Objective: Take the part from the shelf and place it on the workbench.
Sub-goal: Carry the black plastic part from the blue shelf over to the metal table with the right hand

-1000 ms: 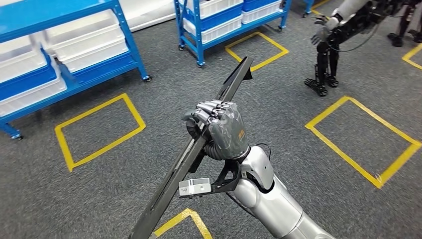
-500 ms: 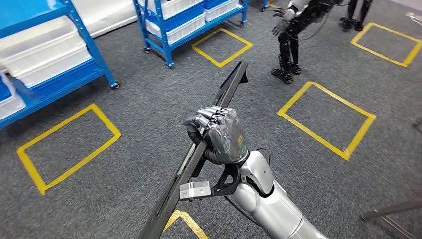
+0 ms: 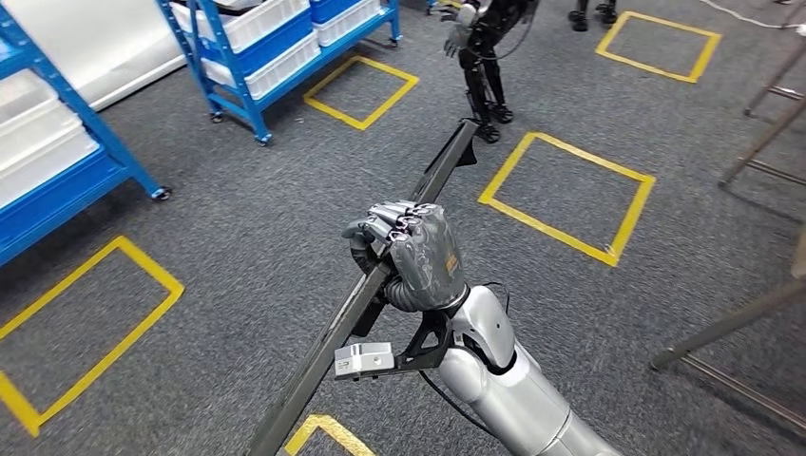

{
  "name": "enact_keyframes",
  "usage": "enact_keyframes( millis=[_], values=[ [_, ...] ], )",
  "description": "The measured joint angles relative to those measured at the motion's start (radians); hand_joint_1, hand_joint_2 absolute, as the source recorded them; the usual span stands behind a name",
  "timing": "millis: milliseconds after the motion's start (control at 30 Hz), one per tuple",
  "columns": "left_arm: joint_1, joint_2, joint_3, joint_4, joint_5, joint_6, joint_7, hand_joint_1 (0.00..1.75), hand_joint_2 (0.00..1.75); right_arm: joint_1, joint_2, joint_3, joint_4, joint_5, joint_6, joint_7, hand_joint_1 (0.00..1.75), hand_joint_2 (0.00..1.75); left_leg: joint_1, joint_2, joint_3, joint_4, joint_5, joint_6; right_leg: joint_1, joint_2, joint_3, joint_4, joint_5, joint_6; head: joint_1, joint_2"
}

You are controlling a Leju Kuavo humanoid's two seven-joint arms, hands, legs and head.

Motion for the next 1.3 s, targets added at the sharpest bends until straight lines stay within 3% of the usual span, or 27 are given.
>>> enact_keyframes(
  millis=[67, 133, 167, 233, 300, 367, 433, 467, 500, 567, 600, 667, 733, 800, 867, 900, 933, 967, 1033, 1100, 1167, 1233, 1267, 1300],
  values=[
    [0.000, 0.003, 0.000, 0.000, 0.004, 0.002, -0.001, 0.00, 0.00, -0.002, 0.005, 0.000, 0.003, 0.001, 0.000, 0.000, 1.75, 1.75, -0.005, -0.046, 0.056, -0.133, 0.068, 0.023, 0.001, 0.025, 0.000, 0.001, 0.001, 0.001, 0.000, 0.000],
    [0.000, 0.007, 0.000, 0.000, 0.007, 0.003, -0.002, 0.00, 0.00, -0.004, 0.009, 0.000, 0.007, 0.002, 0.001, 0.000, 1.75, 1.75, -0.010, -0.090, 0.091, -0.211, 0.094, 0.039, -0.008, 0.048, -0.005, 0.000, 0.006, 0.007, 0.000, 0.000],
    [0.001, 0.008, 0.000, 0.000, 0.008, 0.004, -0.002, 0.00, 0.00, -0.004, 0.010, 0.000, 0.009, 0.002, 0.001, -0.001, 1.75, 1.75, -0.012, -0.095, 0.097, -0.220, 0.094, 0.042, -0.013, 0.060, -0.007, -0.002, 0.009, 0.014, 0.000, 0.000],
    [0.000, 0.007, 0.000, 0.000, 0.009, 0.004, -0.003, 0.00, 0.00, -0.005, 0.011, 0.000, 0.011, 0.002, 0.002, -0.002, 1.75, 1.75, -0.013, -0.071, 0.107, -0.243, 0.103, 0.044, -0.015, 0.081, -0.008, -0.012, 0.018, 0.027, -0.001, 0.000],
    [-0.005, 0.006, 0.001, 0.000, 0.010, 0.004, -0.004, 0.00, 0.00, -0.007, 0.011, 0.000, 0.012, 0.001, 0.002, -0.002, 1.75, 1.75, -0.006, -0.041, 0.121, -0.278, 0.119, 0.043, -0.007, 0.044, -0.016, 0.001, 0.003, 0.037, 0.000, 0.000],
    [-0.008, 0.005, 0.001, 0.000, 0.011, 0.004, -0.005, 0.00, 0.00, -0.012, 0.011, 0.000, 0.014, 0.001, 0.002, -0.003, 1.75, 1.75, -0.003, -0.012, 0.127, -0.294, 0.127, 0.042, -0.005, -0.026, -0.058, 0.090, -0.053, 0.044, 0.001, 0.000],
    [-0.005, 0.005, 0.001, 0.000, 0.012, 0.004, -0.007, 0.00, 0.00, -0.013, 0.010, 0.000, 0.020, -0.001, 0.001, -0.003, 1.75, 1.75, -0.003, 0.019, 0.124, -0.288, 0.123, 0.041, -0.010, -0.057, -0.105, 0.194, -0.096, 0.050, 0.002, 0.000],
    [-0.004, 0.004, 0.001, 0.000, 0.013, 0.004, -0.008, 0.00, 0.00, -0.012, 0.010, 0.000, 0.023, -0.002, 0.001, -0.003, 1.75, 1.75, -0.003, 0.034, 0.123, -0.283, 0.119, 0.040, -0.013, -0.065, -0.108, 0.206, -0.091, 0.052, 0.001, 0.000],
    [-0.003, 0.004, 0.001, 0.000, 0.013, 0.004, -0.009, 0.00, 0.00, -0.012, 0.010, 0.000, 0.027, -0.004, 0.000, -0.004, 1.75, 1.75, -0.002, 0.048, 0.122, -0.277, 0.114, 0.038, -0.015, -0.072, -0.093, 0.182, -0.068, 0.054, 0.002, 0.000],
    [-0.005, 0.002, 0.001, 0.000, 0.014, 0.003, -0.011, 0.00, 0.00, -0.012, 0.009, 0.000, 0.031, -0.008, -0.001, -0.006, 1.75, 1.75, -0.002, 0.072, 0.121, -0.262, 0.103, 0.031, -0.013, -0.105, -0.031, 0.071, -0.019, 0.054, 0.002, 0.000],
    [-0.008, 0.001, 0.001, 0.000, 0.014, 0.002, -0.011, 0.00, 0.00, -0.013, 0.009, -0.001, 0.032, -0.009, -0.001, -0.007, 1.75, 1.75, -0.004, 0.081, 0.120, -0.253, 0.096, 0.025, -0.010, -0.120, -0.007, 0.025, -0.005, 0.048, 0.001, 0.000],
    [-0.011, 0.001, 0.001, 0.000, 0.014, 0.002, -0.012, 0.00, 0.00, -0.014, 0.010, -0.001, 0.032, -0.011, -0.002, -0.008, 1.75, 1.75, -0.009, 0.098, 0.120, -0.243, 0.086, 0.013, -0.003, -0.132, 0.007, -0.006, -0.008, 0.033, 0.001, 0.000],
    [-0.013, 0.001, 0.001, 0.000, 0.014, 0.002, -0.012, 0.00, 0.00, -0.014, 0.009, -0.002, 0.033, -0.011, -0.003, -0.008, 1.75, 1.75, -0.008, 0.111, 0.122, -0.239, 0.080, 0.004, -0.003, -0.109, 0.004, -0.008, -0.004, 0.020, 0.001, 0.000],
    [-0.014, 0.001, 0.001, 0.000, 0.014, 0.003, -0.013, 0.00, 0.00, -0.015, 0.010, -0.003, 0.033, -0.011, -0.004, -0.008, 1.75, 1.75, -0.003, 0.080, 0.109, -0.202, 0.047, -0.005, -0.007, -0.088, 0.003, -0.010, 0.001, 0.008, 0.001, 0.000],
    [-0.015, 0.001, 0.001, 0.000, 0.014, 0.004, -0.013, 0.00, 0.00, -0.016, 0.011, -0.003, 0.033, -0.011, -0.004, -0.009, 1.75, 1.75, 0.000, 0.029, 0.061, -0.091, -0.017, -0.010, -0.008, -0.066, 0.001, -0.011, 0.004, 0.000, 0.001, 0.000],
    [-0.014, 0.002, 0.001, 0.000, 0.014, 0.004, -0.013, 0.00, 0.00, -0.016, 0.011, -0.003, 0.033, -0.011, -0.004, -0.009, 1.75, 1.75, 0.001, 0.017, 0.029, -0.023, -0.045, -0.010, -0.007, -0.054, 0.000, -0.011, 0.005, -0.002, 0.001, 0.000],
    [-0.013, 0.002, 0.001, 0.000, 0.014, 0.004, -0.012, 0.00, 0.00, -0.016, 0.011, -0.003, 0.033, -0.011, -0.004, -0.009, 1.75, 1.75, 0.000, 0.012, 0.004, 0.027, -0.058, -0.010, -0.005, -0.041, -0.001, -0.010, 0.006, -0.004, 0.001, 0.000],
    [-0.012, 0.002, 0.001, 0.000, 0.014, 0.004, -0.012, 0.00, 0.00, -0.016, 0.011, -0.003, 0.034, -0.011, -0.004, -0.009, 1.75, 1.75, 0.000, 0.009, -0.007, 0.044, -0.053, -0.007, -0.002, -0.027, -0.001, -0.010, 0.006, -0.005, 0.001, 0.000],
    [-0.013, 0.002, 0.001, 0.000, 0.014, 0.004, -0.012, 0.00, 0.00, -0.016, 0.011, -0.003, 0.034, -0.011, -0.004, -0.009, 1.75, 1.75, -0.002, -0.002, 0.021, -0.029, 0.011, 0.006, 0.002, 0.001, 0.001, -0.009, 0.007, -0.005, 0.001, 0.000],
    [-0.015, 0.006, 0.001, 0.000, 0.014, 0.005, -0.012, 0.00, 0.00, -0.018, 0.011, -0.004, 0.035, -0.011, -0.004, -0.009, 1.75, 1.75, -0.003, -0.048, 0.075, -0.155, 0.074, 0.025, 0.002, 0.026, 0.001, -0.007, 0.009, -0.003, 0.001, 0.000],
    [-0.015, 0.009, 0.001, 0.000, 0.017, 0.005, -0.012, 0.00, 0.00, -0.020, 0.011, -0.004, 0.035, -0.011, -0.004, -0.009, 1.75, 1.75, -0.006, -0.080, 0.100, -0.212, 0.092, 0.037, -0.004, 0.048, -0.005, -0.008, 0.014, 0.006, 0.001, 0.000],
    [-0.018, 0.008, 0.002, 0.000, 0.024, 0.005, -0.011, 0.00, 0.00, -0.022, 0.012, -0.005, 0.034, -0.011, -0.005, -0.009, 1.75, 1.75, -0.006, -0.064, 0.107, -0.231, 0.096, 0.039, -0.008, 0.070, -0.011, -0.013, 0.022, 0.020, 0.000, 0.000],
    [-0.020, 0.007, 0.002, 0.000, 0.027, 0.005, -0.011, 0.00, 0.00, -0.022, 0.011, -0.005, 0.032, -0.011, -0.005, -0.009, 1.75, 1.75, -0.004, -0.051, 0.113, -0.245, 0.101, 0.039, -0.005, 0.062, -0.014, -0.012, 0.020, 0.026, 0.001, 0.000],
    [-0.023, 0.006, 0.002, 0.000, 0.029, 0.005, -0.012, 0.00, 0.00, -0.024, 0.011, -0.006, 0.031, -0.011, -0.006, -0.009, 1.75, 1.75, 0.000, -0.037, 0.118, -0.260, 0.106, 0.042, -0.001, 0.040, -0.022, 0.002, 0.008, 0.032, 0.002, 0.000]
  ],
)
